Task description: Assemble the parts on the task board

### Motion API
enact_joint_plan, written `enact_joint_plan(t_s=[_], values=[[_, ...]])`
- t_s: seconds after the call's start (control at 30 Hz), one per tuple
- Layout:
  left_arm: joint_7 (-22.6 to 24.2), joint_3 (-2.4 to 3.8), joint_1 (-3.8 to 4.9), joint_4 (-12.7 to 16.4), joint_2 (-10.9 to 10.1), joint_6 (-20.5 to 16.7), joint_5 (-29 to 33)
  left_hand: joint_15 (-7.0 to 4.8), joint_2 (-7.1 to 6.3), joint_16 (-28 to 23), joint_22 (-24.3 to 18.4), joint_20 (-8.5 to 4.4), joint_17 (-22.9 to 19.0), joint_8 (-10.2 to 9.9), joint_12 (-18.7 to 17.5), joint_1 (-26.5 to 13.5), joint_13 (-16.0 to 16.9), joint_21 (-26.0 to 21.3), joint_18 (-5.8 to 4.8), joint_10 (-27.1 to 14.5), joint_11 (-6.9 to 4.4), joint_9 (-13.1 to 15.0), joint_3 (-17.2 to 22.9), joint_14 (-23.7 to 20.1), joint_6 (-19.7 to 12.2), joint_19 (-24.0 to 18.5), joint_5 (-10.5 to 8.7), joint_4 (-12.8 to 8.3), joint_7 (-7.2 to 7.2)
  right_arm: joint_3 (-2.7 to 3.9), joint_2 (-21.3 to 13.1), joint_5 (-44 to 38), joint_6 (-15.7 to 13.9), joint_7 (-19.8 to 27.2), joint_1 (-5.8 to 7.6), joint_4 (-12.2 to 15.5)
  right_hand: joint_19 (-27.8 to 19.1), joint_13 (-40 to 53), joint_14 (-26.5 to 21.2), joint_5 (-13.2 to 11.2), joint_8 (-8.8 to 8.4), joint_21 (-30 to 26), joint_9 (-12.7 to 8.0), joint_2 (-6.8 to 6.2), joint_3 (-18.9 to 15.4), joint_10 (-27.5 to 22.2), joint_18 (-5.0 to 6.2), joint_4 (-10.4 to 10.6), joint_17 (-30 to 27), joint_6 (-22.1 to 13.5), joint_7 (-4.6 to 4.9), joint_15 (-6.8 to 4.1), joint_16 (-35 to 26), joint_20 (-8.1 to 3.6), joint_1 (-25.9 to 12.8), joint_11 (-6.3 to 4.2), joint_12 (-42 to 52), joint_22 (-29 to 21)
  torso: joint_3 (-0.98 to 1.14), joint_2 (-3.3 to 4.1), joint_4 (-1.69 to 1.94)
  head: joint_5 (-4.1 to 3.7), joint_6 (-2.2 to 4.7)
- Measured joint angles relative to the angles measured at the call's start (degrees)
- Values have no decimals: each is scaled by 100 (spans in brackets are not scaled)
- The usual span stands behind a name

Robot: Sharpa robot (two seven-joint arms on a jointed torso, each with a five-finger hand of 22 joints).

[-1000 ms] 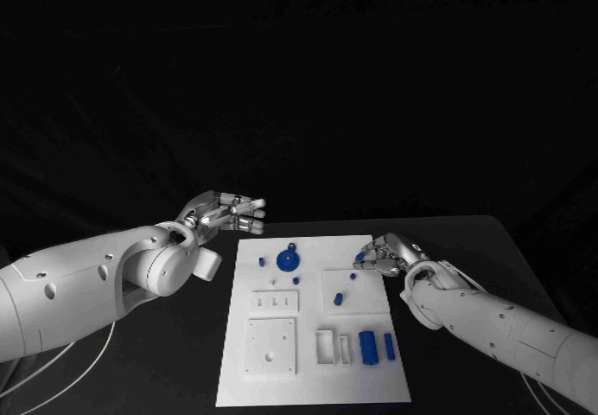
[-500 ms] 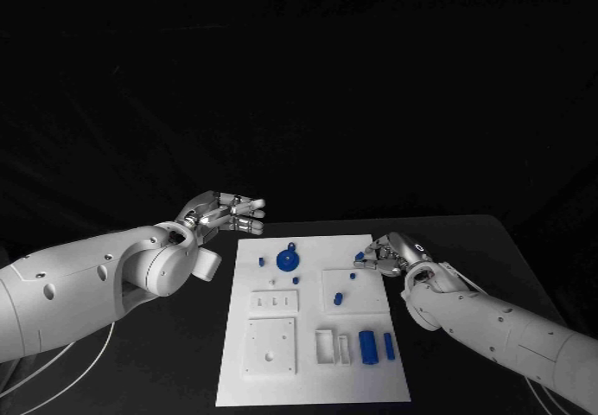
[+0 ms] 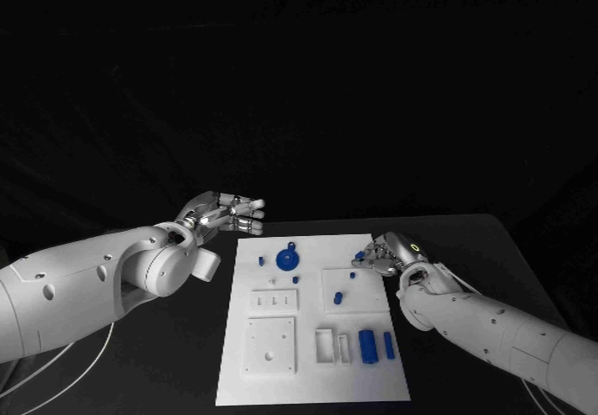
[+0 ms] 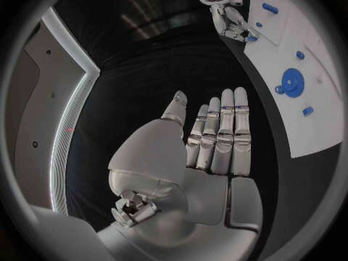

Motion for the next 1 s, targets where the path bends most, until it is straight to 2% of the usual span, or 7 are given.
enact_joint_plan(t_s=[0.3,0.43,0.57,0.7,0.87,0.93,1.0], values=[[-6,0,-7,-9,8,13,-1,0,0,0,0,0,0,0,0,0,0,0,0,0,0,0,0,0,0,0,0,0,0,-7,61,-90,-48,-96,0,-17,0,0,0,44,0,0,124,6,16,0,0,-16,0,0,0,0,0,1,-6,0,-21,0,-5,1,0,-9,-8],[-9,0,-11,-17,11,19,-1,0,0,0,0,0,0,0,0,0,0,0,0,0,0,0,0,0,0,0,0,0,0,-10,75,-120,-69,-126,1,-27,0,0,0,67,0,0,189,55,138,7,1,-137,-1,29,-29,1,-23,1,44,-7,-21,0,-5,1,0,-9,-12],[-15,0,-16,-25,14,27,-2,0,0,0,-8,21,0,0,0,0,0,0,2,0,0,0,-16,0,0,-21,0,-16,0,-15,83,-145,-84,-147,1,-27,21,0,0,-198,-1,-1,225,200,723,0,0,-379,-1,67,-67,-5,-23,-20,188,-41,-21,0,-4,1,-2,-10,-17],[-24,0,-18,-27,15,38,-2,0,0,0,-8,21,0,0,0,0,0,0,2,0,0,0,-16,0,0,-21,0,-16,0,-16,88,-160,-102,-150,-1,-15,0,11,1,-245,-50,-1,65,268,1515,8,1,-684,10,69,-71,-41,-23,-41,259,-73,-21,0,0,-2,-2,-13,-18],[-39,0,-20,-31,16,51,-3,0,0,0,-7,21,0,0,0,0,0,0,2,0,0,0,-16,0,-21,-21,0,-16,21,-14,95,-171,-125,-137,1,3,0,24,1,185,-49,25,-231,262,2216,-2,1,-1029,20,81,-60,-41,-23,-41,225,-81,-44,0,3,-3,-2,-13,-15],[-47,0,-21,-32,16,57,-3,0,0,0,-7,21,0,0,0,0,0,0,3,0,0,0,-16,0,-21,-21,0,-16,21,-13,97,-173,-130,-126,2,7,0,25,1,454,-49,24,-347,257,2344,-14,1,-1137,20,94,-47,-41,-23,-41,107,-69,-44,0,3,-4,-2,-10,-15],[-53,0,-22,-32,17,63,-3,0,0,0,-7,20,0,0,0,0,0,0,2,0,0,0,-16,0,-21,-21,0,-16,21,-14,95,-173,-130,-120,0,7,0,26,1,633,-49,24,-455,289,2344,-38,1,-1137,24,93,-33,-41,-22,-41,44,-45,-44,0,3,-4,-4,-9,-14]])
